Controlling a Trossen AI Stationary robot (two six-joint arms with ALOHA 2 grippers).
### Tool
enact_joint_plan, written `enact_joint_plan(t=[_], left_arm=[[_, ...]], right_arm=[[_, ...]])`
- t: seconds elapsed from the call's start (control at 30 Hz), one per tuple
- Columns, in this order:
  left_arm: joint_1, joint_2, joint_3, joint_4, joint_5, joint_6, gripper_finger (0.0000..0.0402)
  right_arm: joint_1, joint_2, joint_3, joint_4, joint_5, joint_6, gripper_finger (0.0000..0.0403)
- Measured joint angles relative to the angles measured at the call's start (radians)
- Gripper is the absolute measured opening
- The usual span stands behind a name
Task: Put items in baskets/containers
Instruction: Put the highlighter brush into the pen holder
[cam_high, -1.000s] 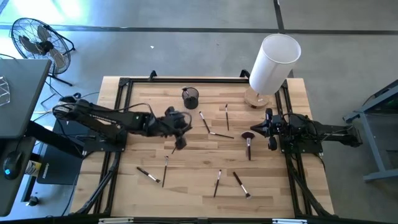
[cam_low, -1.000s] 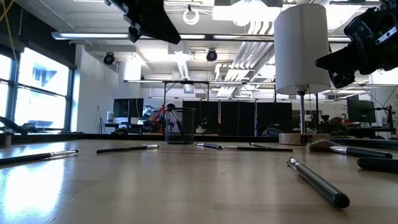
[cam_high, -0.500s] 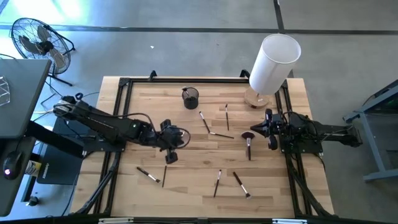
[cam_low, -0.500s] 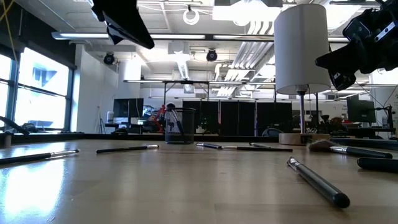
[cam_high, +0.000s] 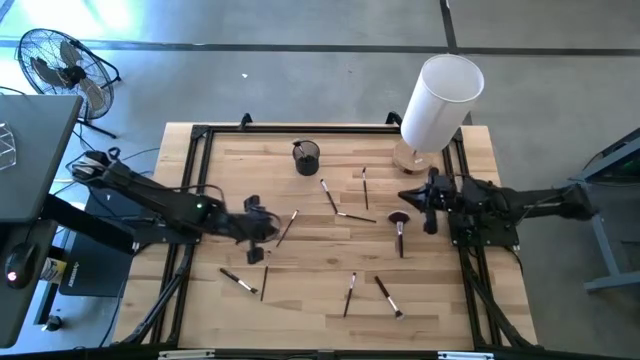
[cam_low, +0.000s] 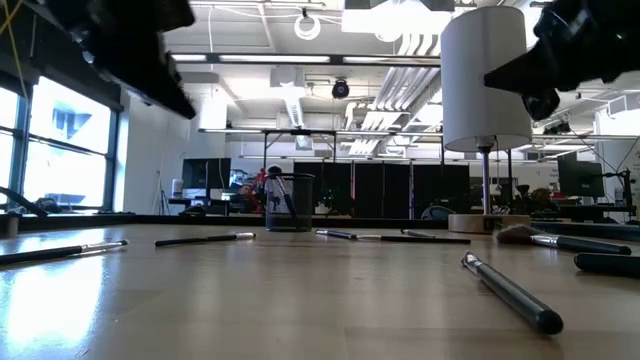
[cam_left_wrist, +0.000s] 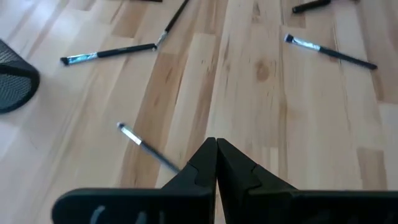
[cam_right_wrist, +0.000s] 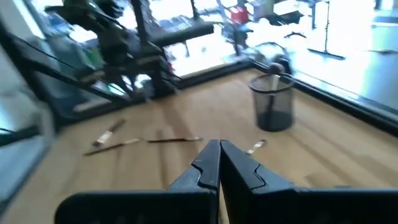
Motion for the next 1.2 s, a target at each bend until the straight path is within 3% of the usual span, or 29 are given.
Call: enact_joint_plan(t=[0.1, 0.27, 0.4, 0.53, 0.63, 0.8, 1.2], left_arm=[[0.000, -0.109, -0.082, 0.026, 0.007, 0.028, 0.0000], [0.000, -0.291, -0.177, 0.026, -0.006, 0.050, 0.0000], [0.000, -0.387, -0.207, 0.022, -0.010, 0.101, 0.0000], [0.000, -0.422, -0.207, 0.029, -0.009, 0.154, 0.0000], [0.000, -0.426, -0.207, 0.030, 0.004, 0.162, 0.0000], [0.000, -0.424, -0.207, 0.026, 0.080, 0.161, 0.0000], [0.000, -0.424, -0.207, 0.026, 0.109, 0.158, 0.0000]], right_arm=[[0.025, 0.183, 0.127, -0.035, 0.104, 0.011, 0.0000], [0.020, 0.480, 0.412, -0.359, 0.250, 0.207, 0.0000], [-0.009, 0.696, 0.635, -0.718, 0.266, 0.525, 0.0000], [-0.033, 0.856, 0.771, -0.996, 0.182, 0.886, 0.0007], [-0.032, 0.941, 0.797, -1.093, 0.094, 1.014, 0.0022], [-0.020, 1.030, 0.769, -1.087, -0.052, 1.107, 0.0066], [-0.035, 1.147, 0.647, -0.993, -0.174, 1.151, 0.0177]])
